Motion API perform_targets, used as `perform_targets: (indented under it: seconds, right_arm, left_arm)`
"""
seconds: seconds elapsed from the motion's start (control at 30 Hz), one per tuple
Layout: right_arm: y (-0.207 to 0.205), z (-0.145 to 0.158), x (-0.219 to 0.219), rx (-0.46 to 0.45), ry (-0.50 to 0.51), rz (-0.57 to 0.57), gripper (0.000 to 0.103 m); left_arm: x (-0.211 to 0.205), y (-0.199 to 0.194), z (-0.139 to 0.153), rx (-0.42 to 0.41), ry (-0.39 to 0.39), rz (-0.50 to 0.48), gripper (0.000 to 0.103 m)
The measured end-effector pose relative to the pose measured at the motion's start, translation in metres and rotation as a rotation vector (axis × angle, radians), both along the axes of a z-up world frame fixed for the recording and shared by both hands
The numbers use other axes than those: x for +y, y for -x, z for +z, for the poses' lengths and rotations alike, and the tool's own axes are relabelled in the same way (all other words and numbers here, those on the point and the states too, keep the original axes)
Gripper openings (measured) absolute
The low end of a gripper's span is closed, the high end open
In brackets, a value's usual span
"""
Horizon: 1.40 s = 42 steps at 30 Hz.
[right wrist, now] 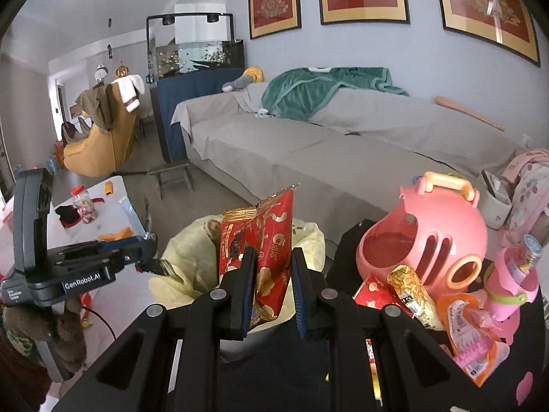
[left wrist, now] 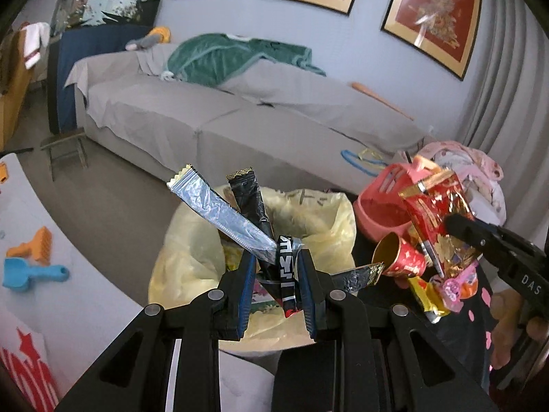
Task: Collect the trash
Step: 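Carry the wrappers and red chip bag to the yellow trash bag and release them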
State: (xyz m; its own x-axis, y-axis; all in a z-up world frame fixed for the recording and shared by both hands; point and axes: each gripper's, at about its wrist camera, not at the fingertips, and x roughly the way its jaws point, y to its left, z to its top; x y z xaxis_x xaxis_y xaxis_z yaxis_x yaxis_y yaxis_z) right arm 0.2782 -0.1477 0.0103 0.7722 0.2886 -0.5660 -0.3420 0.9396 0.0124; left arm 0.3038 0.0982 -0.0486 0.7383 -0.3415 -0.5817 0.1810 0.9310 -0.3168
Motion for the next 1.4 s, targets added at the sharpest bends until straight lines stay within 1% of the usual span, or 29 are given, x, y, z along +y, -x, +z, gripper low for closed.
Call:
perform_targets:
  seconds: [0.2, 0.3, 0.37, 0.4, 0.43, 0.5, 0.57, 0.67, 0.8, 0.87, 0.93, 1.03, 1.13, 1.23, 1.3, 1.4]
  right_arm:
    - [-0.022, -0.011, -0.004, 0.028, 0.012, -0.011, 0.019]
    - [-0.029, -0.017, -0.007, 0.042, 0.013, -0.022, 0.019]
    - [-0.033, -0.021, -0.009, 0.052, 0.012, -0.029, 0.019]
    - [-0.036, -0.023, -0.010, 0.055, 0.014, -0.031, 0.019]
    - [-0.038, -0.024, -0.010, 0.058, 0.017, -0.032, 0.019]
    - [-0.044, -0.029, -0.009, 0.072, 0.020, -0.033, 0.019]
    - [-0.050, -0.032, -0.007, 0.086, 0.016, -0.029, 0.019]
    - [-0.058, -0.038, 0.000, 0.102, 0.013, -0.020, 0.019]
    - [-0.071, -0.046, 0.015, 0.141, -0.001, 0.018, 0.019]
    - [-0.080, -0.053, 0.030, 0.161, 0.001, 0.042, 0.019]
    - [-0.091, -0.063, 0.046, 0.194, 0.001, 0.067, 0.019]
    - [-0.111, -0.084, 0.073, 0.269, 0.010, 0.109, 0.019]
    - [-0.132, -0.114, 0.104, 0.372, 0.072, 0.153, 0.019]
    - [-0.144, -0.143, 0.125, 0.474, 0.153, 0.181, 0.019]
    - [-0.146, -0.156, 0.132, 0.515, 0.205, 0.189, 0.019]
    - [-0.141, -0.163, 0.134, 0.528, 0.243, 0.194, 0.020]
  left_arm:
    - [-0.010, -0.026, -0.015, 0.027, -0.003, -0.025, 0.026]
    - [-0.011, -0.033, -0.019, 0.027, 0.022, -0.036, 0.026]
    - [-0.009, -0.038, -0.021, 0.019, 0.053, -0.049, 0.028]
    - [-0.007, -0.040, -0.022, 0.020, 0.059, -0.052, 0.033]
    - [-0.006, -0.042, -0.023, 0.022, 0.063, -0.053, 0.046]
    - [-0.002, -0.045, -0.024, 0.021, 0.086, -0.050, 0.058]
    - [0.006, -0.046, -0.026, 0.028, 0.124, -0.042, 0.058]
    - [0.022, -0.046, -0.027, 0.033, 0.150, 0.007, 0.058]
    - [0.043, -0.037, -0.028, 0.020, 0.116, 0.106, 0.058]
    - [0.053, -0.032, -0.031, 0.019, 0.107, 0.134, 0.058]
    - [0.061, -0.028, -0.035, 0.025, 0.108, 0.155, 0.058]
    - [0.074, -0.023, -0.041, 0.039, 0.121, 0.190, 0.058]
    - [0.087, -0.018, -0.047, 0.045, 0.127, 0.225, 0.058]
    - [0.095, -0.014, -0.049, 0.042, 0.125, 0.244, 0.058]
    - [0.100, -0.013, -0.051, 0.040, 0.128, 0.252, 0.058]
    - [0.103, -0.012, -0.054, 0.042, 0.136, 0.262, 0.058]
